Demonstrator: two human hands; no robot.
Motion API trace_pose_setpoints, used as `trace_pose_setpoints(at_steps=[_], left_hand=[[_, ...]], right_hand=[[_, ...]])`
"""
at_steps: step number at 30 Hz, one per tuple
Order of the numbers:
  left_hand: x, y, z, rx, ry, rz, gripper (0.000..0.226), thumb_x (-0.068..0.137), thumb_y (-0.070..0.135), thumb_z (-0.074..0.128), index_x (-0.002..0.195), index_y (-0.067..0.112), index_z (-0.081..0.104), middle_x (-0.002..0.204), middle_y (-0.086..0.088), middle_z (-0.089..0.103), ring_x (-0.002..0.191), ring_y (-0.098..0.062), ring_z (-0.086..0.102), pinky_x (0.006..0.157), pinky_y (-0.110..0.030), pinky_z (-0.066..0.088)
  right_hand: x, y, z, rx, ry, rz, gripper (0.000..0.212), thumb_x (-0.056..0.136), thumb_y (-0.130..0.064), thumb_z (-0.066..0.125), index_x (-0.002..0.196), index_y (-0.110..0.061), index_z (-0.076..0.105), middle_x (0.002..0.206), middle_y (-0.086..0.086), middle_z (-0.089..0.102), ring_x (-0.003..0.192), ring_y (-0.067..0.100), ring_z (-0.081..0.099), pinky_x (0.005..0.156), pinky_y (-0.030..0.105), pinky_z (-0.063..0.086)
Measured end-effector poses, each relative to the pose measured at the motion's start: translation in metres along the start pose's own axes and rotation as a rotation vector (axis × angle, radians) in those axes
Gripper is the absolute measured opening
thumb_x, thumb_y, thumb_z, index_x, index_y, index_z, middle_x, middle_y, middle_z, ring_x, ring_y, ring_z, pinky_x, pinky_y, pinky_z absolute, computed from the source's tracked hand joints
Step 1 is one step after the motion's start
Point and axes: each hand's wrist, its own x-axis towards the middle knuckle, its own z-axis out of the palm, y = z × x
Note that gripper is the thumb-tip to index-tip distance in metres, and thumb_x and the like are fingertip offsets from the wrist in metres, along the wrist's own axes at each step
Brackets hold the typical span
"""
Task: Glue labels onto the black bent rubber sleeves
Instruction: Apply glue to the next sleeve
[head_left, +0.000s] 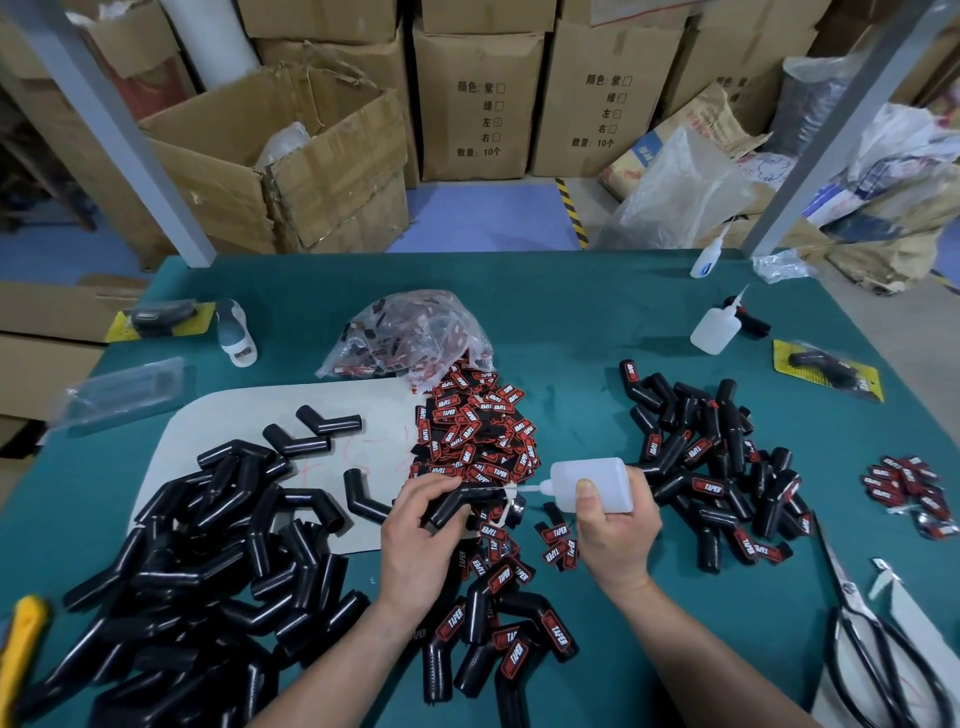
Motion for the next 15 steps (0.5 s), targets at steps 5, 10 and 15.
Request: trace_pose_setpoints(at_steps=[5,10,15], left_hand=[[0.0010,0.0008,0.0017,-0.012,0.022,0.030,0.047,0.085,-0.011,0.076,0.103,0.033,0.078,0.113,0.016,0.065,0.107,-0.012,0.067,0.070,-0.034,0.065],[0.0012,-0.0019,0.0007,-0.003,0.026,0.031,0.049,0.085,-0.008,0.077,0.105,0.037,0.077,0.114,0.016,0.065,0.109,-0.014,0.066,0.072,-0.035,0.065],[0.0011,0.0037,-0.0004,0.056,0.047,0.072,0.052,0.084,-0.007,0.078,0.103,0.041,0.075,0.113,0.021,0.066,0.111,-0.001,0.064,0.084,-0.012,0.054]], right_hand=[[0.0007,0.0035,0.0005,-0.017,0.012,0.003,0.023,0.076,-0.041,0.061,0.080,-0.020,0.052,0.060,-0.015,0.052,0.061,-0.012,0.052,0.053,0.004,0.036],[0.0021,0.0053,-0.0001,-0.007,0.016,-0.007,0.022,0.077,-0.039,0.062,0.081,-0.019,0.052,0.062,-0.015,0.052,0.060,-0.011,0.053,0.053,0.004,0.036],[0.0026,0.0060,-0.0007,-0.001,0.015,-0.017,0.021,0.078,-0.039,0.062,0.081,-0.020,0.052,0.063,-0.014,0.052,0.062,-0.010,0.054,0.052,0.005,0.037]])
